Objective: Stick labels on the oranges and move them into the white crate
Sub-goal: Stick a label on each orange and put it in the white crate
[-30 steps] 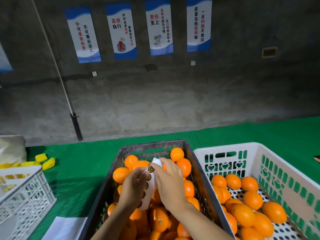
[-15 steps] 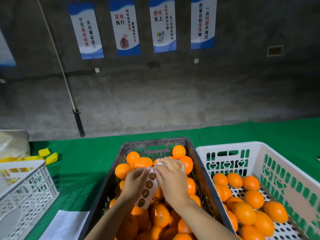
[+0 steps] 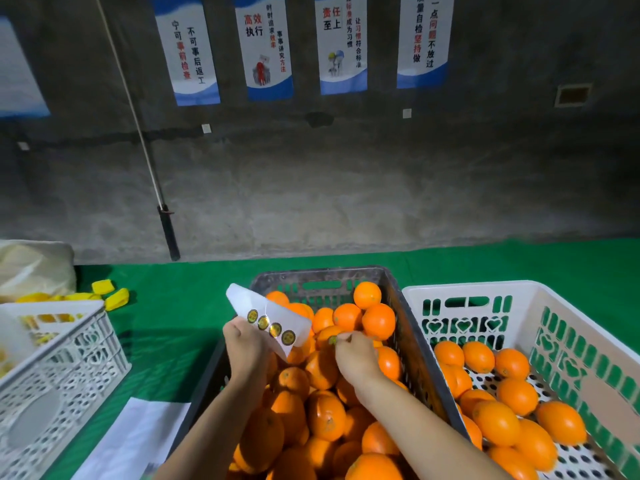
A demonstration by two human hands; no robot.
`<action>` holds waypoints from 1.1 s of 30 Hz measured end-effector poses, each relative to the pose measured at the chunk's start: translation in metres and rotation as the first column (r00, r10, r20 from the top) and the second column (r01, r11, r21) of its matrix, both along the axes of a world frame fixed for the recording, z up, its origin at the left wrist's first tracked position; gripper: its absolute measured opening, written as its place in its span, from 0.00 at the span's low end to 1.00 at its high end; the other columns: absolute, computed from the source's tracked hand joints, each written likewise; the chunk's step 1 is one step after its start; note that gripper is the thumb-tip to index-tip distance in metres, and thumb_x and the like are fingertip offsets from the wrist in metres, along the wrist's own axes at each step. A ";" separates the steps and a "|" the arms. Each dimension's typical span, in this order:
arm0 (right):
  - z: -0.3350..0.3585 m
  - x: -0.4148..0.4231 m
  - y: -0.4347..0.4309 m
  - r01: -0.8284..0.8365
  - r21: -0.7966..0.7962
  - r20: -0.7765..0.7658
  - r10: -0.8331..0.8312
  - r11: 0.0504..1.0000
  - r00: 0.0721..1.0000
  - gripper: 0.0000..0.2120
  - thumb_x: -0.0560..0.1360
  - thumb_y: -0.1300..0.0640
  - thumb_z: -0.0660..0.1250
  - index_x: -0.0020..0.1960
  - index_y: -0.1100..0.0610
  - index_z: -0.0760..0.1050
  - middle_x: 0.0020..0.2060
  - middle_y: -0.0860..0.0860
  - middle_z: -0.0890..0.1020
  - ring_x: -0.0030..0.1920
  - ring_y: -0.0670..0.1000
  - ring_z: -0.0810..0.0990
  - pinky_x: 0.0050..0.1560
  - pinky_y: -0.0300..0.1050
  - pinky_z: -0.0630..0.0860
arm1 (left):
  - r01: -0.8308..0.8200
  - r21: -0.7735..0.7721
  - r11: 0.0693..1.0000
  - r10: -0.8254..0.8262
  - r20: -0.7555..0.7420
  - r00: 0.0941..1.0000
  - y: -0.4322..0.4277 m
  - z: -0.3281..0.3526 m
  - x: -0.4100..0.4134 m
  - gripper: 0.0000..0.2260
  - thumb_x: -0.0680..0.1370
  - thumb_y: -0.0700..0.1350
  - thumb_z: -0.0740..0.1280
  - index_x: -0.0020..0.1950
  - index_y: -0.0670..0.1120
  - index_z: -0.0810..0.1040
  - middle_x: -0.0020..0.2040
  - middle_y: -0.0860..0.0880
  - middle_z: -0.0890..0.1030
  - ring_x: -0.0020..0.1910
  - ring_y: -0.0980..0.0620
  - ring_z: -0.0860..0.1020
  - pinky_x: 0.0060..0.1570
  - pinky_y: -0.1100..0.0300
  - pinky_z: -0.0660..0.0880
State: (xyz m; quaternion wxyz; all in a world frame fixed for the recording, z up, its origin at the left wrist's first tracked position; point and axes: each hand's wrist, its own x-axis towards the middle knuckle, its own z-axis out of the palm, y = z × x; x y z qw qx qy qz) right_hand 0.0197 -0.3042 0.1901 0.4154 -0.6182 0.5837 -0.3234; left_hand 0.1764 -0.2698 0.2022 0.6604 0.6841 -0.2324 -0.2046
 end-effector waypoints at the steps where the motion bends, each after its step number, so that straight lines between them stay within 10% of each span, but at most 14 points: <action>1: -0.001 0.002 0.002 -0.061 0.053 -0.073 0.065 0.997 0.995 0.10 0.81 0.57 0.58 0.43 0.51 0.73 0.55 0.55 0.78 0.62 0.59 0.72 0.59 0.48 0.71 | 0.003 -0.005 1.000 -0.003 0.004 1.000 0.000 0.000 0.000 0.16 0.78 0.37 0.50 0.40 0.29 0.72 0.33 0.34 0.77 0.32 0.42 0.78 0.27 0.51 0.75; 4: -0.004 0.007 0.005 -0.172 0.066 -0.218 0.182 0.983 0.959 0.09 0.77 0.56 0.59 0.41 0.56 0.75 0.49 0.56 0.78 0.53 0.60 0.72 0.49 0.50 0.72 | -0.011 -0.016 1.000 0.011 -0.049 0.999 0.003 0.002 -0.002 0.14 0.79 0.36 0.48 0.41 0.35 0.71 0.26 0.44 0.73 0.22 0.54 0.72 0.19 0.64 0.66; 7: -0.003 0.011 0.010 -0.336 0.181 -0.042 0.349 0.924 0.936 0.09 0.76 0.59 0.64 0.47 0.64 0.78 0.41 0.56 0.75 0.41 0.55 0.70 0.40 0.47 0.66 | -0.012 -0.040 0.999 0.010 -0.032 0.999 0.003 0.004 -0.003 0.14 0.79 0.34 0.49 0.37 0.35 0.70 0.27 0.43 0.73 0.22 0.54 0.73 0.19 0.65 0.66; 11: 0.001 0.011 0.021 -0.449 0.301 -0.169 0.510 0.842 0.843 0.03 0.78 0.58 0.61 0.46 0.53 0.70 0.37 0.51 0.70 0.36 0.49 0.66 0.33 0.41 0.62 | 0.026 -0.023 0.999 -0.027 -0.040 0.999 0.002 0.004 -0.005 0.12 0.79 0.35 0.49 0.39 0.41 0.67 0.31 0.40 0.74 0.25 0.51 0.71 0.19 0.65 0.66; 17: -0.008 0.015 0.023 -0.475 0.316 -0.258 0.556 0.821 0.790 0.12 0.78 0.61 0.60 0.60 0.60 0.75 0.47 0.55 0.77 0.45 0.54 0.74 0.38 0.45 0.70 | 0.077 0.003 0.997 -0.076 -0.085 0.993 -0.003 -0.004 0.000 0.10 0.82 0.41 0.50 0.47 0.41 0.68 0.41 0.40 0.75 0.35 0.47 0.75 0.27 0.62 0.70; 25: -0.025 0.019 0.023 -0.498 0.042 -0.207 0.495 0.866 0.844 0.06 0.77 0.62 0.68 0.52 0.59 0.84 0.36 0.51 0.79 0.34 0.48 0.72 0.31 0.36 0.66 | 0.086 0.046 0.995 -0.081 -0.094 0.992 -0.006 -0.004 0.000 0.16 0.84 0.46 0.50 0.56 0.35 0.71 0.48 0.36 0.77 0.46 0.40 0.79 0.43 0.48 0.77; 30: -0.023 0.017 0.024 -0.487 0.071 0.170 0.470 0.871 0.866 0.15 0.72 0.66 0.76 0.55 0.55 0.77 0.39 0.51 0.82 0.39 0.50 0.80 0.38 0.38 0.76 | 0.086 0.058 0.995 -0.081 -0.082 0.993 -0.006 -0.004 -0.002 0.13 0.85 0.46 0.50 0.52 0.39 0.69 0.43 0.41 0.76 0.37 0.49 0.77 0.28 0.61 0.72; 33: -0.029 0.021 0.024 -0.452 0.065 -0.066 0.456 0.890 0.888 0.09 0.75 0.51 0.74 0.46 0.54 0.76 0.34 0.50 0.78 0.36 0.50 0.75 0.39 0.41 0.69 | 0.084 0.063 0.994 -0.078 -0.083 0.993 -0.006 -0.004 -0.002 0.15 0.84 0.46 0.50 0.57 0.36 0.70 0.44 0.40 0.75 0.40 0.46 0.77 0.35 0.57 0.74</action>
